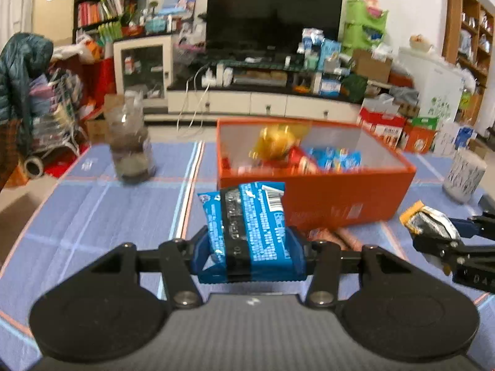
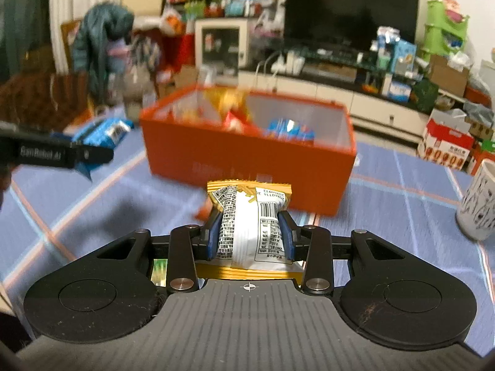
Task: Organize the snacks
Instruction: 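Carry both packets over the orange box and open both tools, then grasp the brown chocolate bar with the right tool while the left tool approaches the green cake packet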
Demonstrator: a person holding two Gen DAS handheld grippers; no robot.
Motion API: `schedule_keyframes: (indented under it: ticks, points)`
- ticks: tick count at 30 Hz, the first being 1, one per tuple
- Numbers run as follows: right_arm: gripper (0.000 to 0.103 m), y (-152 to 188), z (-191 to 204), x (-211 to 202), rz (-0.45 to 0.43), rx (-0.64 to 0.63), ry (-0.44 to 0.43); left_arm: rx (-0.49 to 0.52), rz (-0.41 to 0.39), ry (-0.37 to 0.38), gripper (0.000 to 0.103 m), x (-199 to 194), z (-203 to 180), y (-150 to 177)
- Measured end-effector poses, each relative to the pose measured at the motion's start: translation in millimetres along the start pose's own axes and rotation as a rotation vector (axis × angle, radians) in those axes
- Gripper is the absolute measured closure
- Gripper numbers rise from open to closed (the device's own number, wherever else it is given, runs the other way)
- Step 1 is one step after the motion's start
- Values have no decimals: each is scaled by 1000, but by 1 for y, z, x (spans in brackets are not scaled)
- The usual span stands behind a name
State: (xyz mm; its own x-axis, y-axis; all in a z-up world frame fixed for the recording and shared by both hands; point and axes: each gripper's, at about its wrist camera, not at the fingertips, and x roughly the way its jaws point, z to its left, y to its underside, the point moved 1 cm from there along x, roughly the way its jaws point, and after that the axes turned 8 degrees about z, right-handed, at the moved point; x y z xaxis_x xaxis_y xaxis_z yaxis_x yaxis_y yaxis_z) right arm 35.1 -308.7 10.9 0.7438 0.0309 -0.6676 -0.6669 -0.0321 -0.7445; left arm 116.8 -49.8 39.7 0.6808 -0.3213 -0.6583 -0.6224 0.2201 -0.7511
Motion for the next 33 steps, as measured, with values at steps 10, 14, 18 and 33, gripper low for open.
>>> schedule_keyframes:
  ticks: [10,14,18,33]
  points:
    - [77,-129,-41,52,-26,95,33,17,-7,-58,50,70,-12,-95]
    - [59,-152,-51,56,-28,147,42,4,-45,-63,30,54,-12,-94]
    - [38,-104,-42,5,-108,128,-28,8,-74,-3,26,6,-1,-40]
    - [38,-13,12,104,141,188,-78,-234,187,31,26,-13,18,87]
